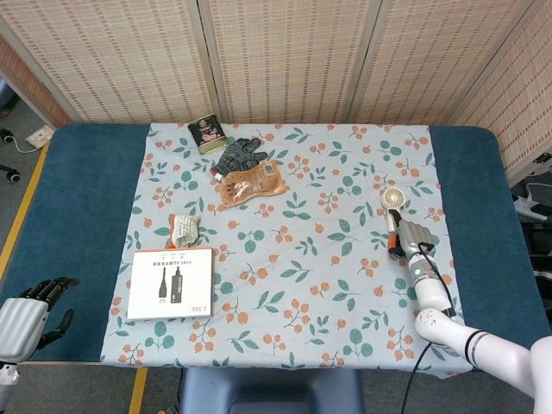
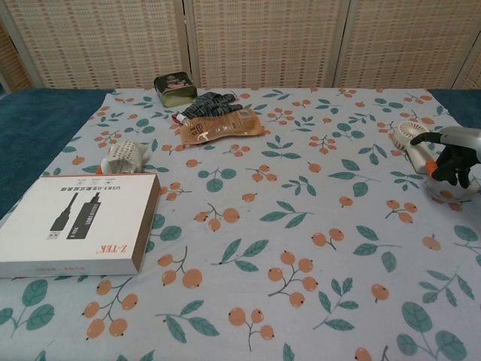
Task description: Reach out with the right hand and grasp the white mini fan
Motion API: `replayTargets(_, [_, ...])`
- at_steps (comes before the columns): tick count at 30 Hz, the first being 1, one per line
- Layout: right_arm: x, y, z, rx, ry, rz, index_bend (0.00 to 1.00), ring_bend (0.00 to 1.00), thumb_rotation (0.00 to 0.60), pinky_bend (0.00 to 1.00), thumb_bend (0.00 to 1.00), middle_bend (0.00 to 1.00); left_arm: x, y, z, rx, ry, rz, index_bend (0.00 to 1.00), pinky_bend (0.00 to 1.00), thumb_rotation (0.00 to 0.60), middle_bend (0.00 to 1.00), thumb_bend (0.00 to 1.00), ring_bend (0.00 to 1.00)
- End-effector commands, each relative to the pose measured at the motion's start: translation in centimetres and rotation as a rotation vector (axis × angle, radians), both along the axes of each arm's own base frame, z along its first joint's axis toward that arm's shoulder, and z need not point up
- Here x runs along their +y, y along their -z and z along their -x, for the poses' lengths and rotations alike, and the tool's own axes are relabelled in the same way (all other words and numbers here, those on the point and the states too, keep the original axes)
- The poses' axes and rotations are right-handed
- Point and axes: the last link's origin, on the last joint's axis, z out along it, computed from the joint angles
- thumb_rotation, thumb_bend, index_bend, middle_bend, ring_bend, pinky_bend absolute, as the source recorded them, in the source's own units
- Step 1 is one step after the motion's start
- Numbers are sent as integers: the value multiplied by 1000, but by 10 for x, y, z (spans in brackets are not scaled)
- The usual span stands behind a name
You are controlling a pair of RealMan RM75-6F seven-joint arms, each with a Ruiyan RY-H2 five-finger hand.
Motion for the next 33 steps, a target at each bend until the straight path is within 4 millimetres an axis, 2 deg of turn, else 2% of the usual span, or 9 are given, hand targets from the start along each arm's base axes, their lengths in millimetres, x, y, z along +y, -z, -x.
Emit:
replayTargets(1, [0,0,0,1,-1,3,56,664,600,635,669,840,0,0,0,0,0,1,264,500,600,287,441,301])
replayTargets(16, [-2,-4,-1,12,-14,23,56,664,600,635,669,840,0,0,0,0,-3,4,264,500,600,287,442,301])
replayTargets(33, [-1,0,5,13,0,19,56,664,600,635,669,840,0,0,0,-2,-4,2,264,500,600,287,442,301])
